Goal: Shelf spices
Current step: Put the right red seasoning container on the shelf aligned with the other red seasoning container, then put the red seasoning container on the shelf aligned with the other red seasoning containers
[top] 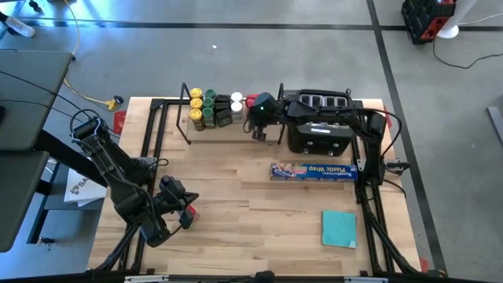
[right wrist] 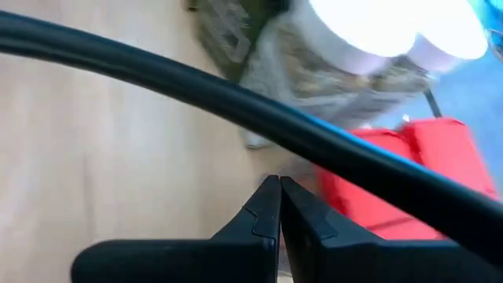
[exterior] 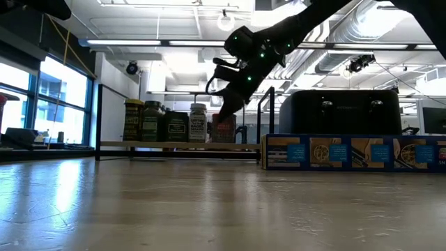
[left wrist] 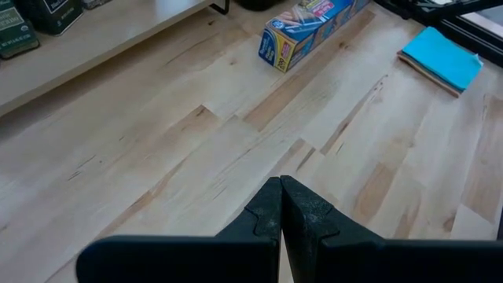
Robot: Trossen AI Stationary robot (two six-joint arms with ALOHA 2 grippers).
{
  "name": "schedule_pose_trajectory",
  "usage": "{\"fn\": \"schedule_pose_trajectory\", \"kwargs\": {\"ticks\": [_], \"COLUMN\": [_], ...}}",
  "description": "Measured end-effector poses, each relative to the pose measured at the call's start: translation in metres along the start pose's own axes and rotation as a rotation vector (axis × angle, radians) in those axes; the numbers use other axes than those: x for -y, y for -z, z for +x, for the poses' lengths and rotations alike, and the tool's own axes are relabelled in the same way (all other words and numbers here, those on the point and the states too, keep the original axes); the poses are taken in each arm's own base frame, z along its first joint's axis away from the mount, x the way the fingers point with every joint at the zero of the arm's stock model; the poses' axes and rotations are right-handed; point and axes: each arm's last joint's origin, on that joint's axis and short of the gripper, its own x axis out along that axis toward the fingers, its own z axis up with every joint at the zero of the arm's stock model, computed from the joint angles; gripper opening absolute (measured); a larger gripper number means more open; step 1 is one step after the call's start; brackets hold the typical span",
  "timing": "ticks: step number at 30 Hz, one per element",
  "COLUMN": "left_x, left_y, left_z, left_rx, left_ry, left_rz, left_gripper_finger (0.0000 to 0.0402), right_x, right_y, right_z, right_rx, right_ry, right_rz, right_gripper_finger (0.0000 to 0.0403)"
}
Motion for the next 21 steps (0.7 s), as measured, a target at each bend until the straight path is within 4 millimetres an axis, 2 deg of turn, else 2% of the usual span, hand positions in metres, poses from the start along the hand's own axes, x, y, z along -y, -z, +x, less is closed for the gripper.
{"fn": "schedule_pose_trajectory", "kwargs": {"ticks": [2, 6, 12, 16, 21], "left_x": [0.0, 0.002, 0.013, 0.018, 0.022], "left_y": [0.0, 0.002, 0.021, 0.043, 0.063], "left_z": [0.0, 0.0, 0.005, 0.007, 0.001], "left_rx": [0.0, -0.038, -0.213, -0.469, -0.7], "left_ry": [0.0, 0.01, 0.028, -0.007, -0.063], "left_rz": [0.0, 0.013, 0.079, 0.065, -0.049], "left_gripper_finger": [0.0, 0.0, 0.0, 0.0, 0.0], "right_x": [-0.008, -0.029, -0.092, -0.136, -0.172], "right_y": [-0.004, -0.021, -0.041, -0.038, -0.026], "right_z": [-0.005, -0.037, -0.1, -0.142, -0.188], "right_rx": [0.004, 0.043, 0.112, 0.128, 0.163], "right_ry": [-0.022, -0.077, -0.203, -0.229, -0.191], "right_rz": [-0.028, -0.08, -0.168, -0.239, -0.296], "right_gripper_finger": [0.0005, 0.0004, 0.0001, 0.0, 0.0]}}
